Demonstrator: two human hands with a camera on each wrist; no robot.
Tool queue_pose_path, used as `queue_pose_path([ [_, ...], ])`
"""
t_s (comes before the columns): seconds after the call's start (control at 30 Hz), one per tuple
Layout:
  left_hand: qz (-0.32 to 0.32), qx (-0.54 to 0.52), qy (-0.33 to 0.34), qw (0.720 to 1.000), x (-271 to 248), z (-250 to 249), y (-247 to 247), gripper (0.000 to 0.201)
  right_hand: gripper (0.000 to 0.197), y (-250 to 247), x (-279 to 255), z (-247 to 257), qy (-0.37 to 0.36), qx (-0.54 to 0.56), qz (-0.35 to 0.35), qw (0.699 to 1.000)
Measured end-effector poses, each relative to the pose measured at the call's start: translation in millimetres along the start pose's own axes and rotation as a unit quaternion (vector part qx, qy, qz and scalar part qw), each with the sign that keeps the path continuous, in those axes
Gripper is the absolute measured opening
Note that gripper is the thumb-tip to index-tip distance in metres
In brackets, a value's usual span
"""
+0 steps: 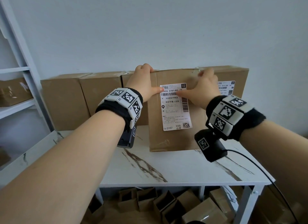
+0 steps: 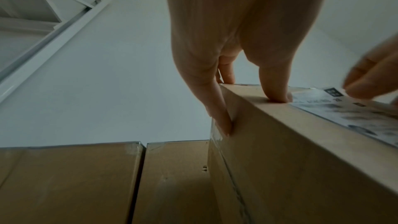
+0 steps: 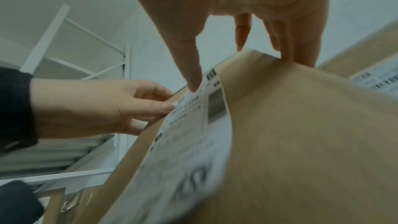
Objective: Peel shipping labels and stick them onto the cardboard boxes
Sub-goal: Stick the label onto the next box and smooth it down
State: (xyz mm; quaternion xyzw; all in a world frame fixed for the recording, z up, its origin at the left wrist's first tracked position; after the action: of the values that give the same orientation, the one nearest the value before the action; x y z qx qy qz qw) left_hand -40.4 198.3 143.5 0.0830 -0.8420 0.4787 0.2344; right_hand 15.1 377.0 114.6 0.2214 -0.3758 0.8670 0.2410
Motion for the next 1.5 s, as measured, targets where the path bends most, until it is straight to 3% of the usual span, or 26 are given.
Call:
queue_pose_path([
  [0.1,-0.001,-0.001,0.000,1.000,0.5,0.2,-0.4,0.069,0.109,6.9,13.7,19.6,-0.034,-0.036,0.032,0.998],
  [0.17,-0.003,-0.002,0.000,1.000,0.8,1.0,-0.9,0.069,0.112,15.4,20.6,20.6,-0.030,-0.065,0.058,0.996],
  [0.23,-0.005,-0.003,0.002,1.000,0.6,1.6,-1.0,0.069,0.107,18.5,23.3,18.6,-0.027,-0.075,0.068,0.995],
  [0.4,-0.004,-0.003,-0.002,1.000,1.5,1.5,-1.2,0.070,0.071,8.9,29.8,11.8,-0.032,-0.053,0.048,0.997],
  [0.5,-0.004,-0.009,-0.011,1.000,1.7,1.2,-2.2,0.070,0.063,7.4,32.5,10.7,-0.033,-0.049,0.046,0.997],
  [0.63,-0.033,-0.021,-0.030,0.999,-0.8,-1.2,-3.5,0.067,0.064,6.4,31.6,10.3,-0.036,-0.041,0.038,0.998],
  [0.77,-0.047,-0.024,-0.039,0.998,-1.0,-4.6,-3.4,0.066,0.084,9.2,27.5,10.0,-0.047,-0.044,0.039,0.997],
  [1.0,-0.038,-0.031,-0.009,0.999,-0.3,-0.8,-3.6,0.061,0.062,2.5,35.4,6.9,-0.051,-0.043,0.052,0.996],
  [1.17,-0.035,-0.045,0.006,0.998,1.5,1.6,-3.9,0.059,0.057,0.6,36.1,5.3,-0.070,-0.053,0.055,0.995],
  [1.3,-0.019,-0.032,0.012,0.999,1.2,1.3,-2.8,0.064,0.062,0.0,33.1,5.6,-0.086,-0.057,0.065,0.993],
  [1.5,0.025,0.039,0.006,0.999,-5.1,-1.3,5.0,0.093,0.090,5.2,26.8,3.8,-0.090,-0.070,0.123,0.986],
])
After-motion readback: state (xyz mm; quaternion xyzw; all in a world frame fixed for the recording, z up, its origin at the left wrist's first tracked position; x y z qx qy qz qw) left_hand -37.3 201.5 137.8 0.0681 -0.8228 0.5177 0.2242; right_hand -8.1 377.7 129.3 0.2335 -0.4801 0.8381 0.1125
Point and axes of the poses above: each hand's wrist, its own x-axis towards the middle knuckle, its own y-axis out of the palm, z = x × y, the point moved 9 cm from there along x, towards the middle knuckle, and after that the axes turned 11 degrees about -y, right-handed, at the moved point
